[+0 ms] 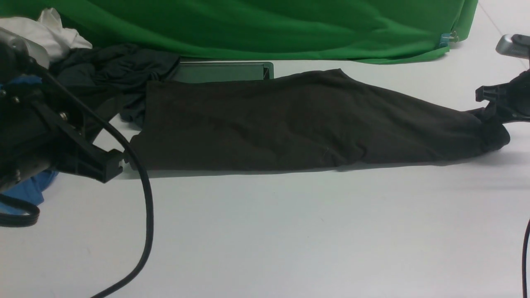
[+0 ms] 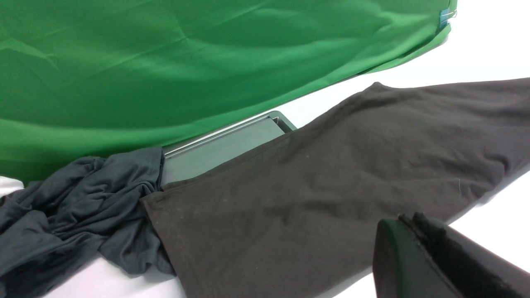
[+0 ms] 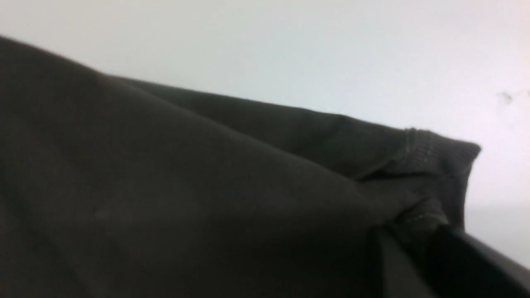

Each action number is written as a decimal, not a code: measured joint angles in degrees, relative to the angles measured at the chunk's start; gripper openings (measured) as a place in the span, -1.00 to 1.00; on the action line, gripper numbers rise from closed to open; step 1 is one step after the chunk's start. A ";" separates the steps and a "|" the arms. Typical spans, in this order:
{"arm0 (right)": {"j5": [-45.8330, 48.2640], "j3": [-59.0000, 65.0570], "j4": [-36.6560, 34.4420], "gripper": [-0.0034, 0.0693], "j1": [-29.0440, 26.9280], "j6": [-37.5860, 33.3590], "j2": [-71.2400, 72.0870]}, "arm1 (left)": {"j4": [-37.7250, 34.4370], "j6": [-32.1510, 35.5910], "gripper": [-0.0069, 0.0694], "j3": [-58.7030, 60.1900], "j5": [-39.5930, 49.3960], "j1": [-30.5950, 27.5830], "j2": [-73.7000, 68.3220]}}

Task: Fold a long-sleeved shirt on a white desktop.
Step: 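Pull the folded dark garment lengthwise by its ends to straighten it flat on the table, then fold the right end of the dark garment over onto its left end with the right gripper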

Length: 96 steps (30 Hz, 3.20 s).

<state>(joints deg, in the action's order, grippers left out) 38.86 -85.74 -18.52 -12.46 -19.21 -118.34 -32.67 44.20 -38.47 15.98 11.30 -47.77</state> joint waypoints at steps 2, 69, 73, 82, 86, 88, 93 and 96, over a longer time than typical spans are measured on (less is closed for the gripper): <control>0.05 0.00 -0.07 -0.77 0.00 -1.32 0.00 | -0.04 0.00 -0.77 0.00 0.00 0.00 0.00; -2.36 -1.53 6.62 1.00 1.90 3.57 -4.91 | -0.04 0.04 -0.77 0.00 -0.45 0.00 0.00; -2.60 -1.74 6.68 0.85 2.69 3.44 -5.12 | -0.04 0.04 -0.77 0.00 -0.45 0.00 0.00; -2.48 -1.74 6.07 -0.47 3.51 1.74 -5.12 | -0.04 0.04 -0.77 0.00 -0.40 0.00 0.00; -0.56 -1.81 6.65 -0.72 3.22 0.14 -4.21 | -0.04 0.28 -0.77 0.00 -0.40 0.00 0.07; 1.84 -1.75 8.43 -0.72 2.58 0.08 -2.67 | -0.06 0.28 -0.77 0.00 -0.40 0.00 0.07; 7.62 -1.75 13.13 -0.72 -1.10 1.39 4.20 | -0.29 0.28 -0.77 0.00 0.00 0.00 0.12; 11.51 -1.75 14.58 -0.72 -3.91 2.56 8.10 | -0.54 0.28 -0.77 0.00 0.00 0.00 0.57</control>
<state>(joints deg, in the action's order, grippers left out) 50.37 -87.49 -3.94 -16.38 -16.65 -110.24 -33.20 44.48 -38.47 15.99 11.30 -47.20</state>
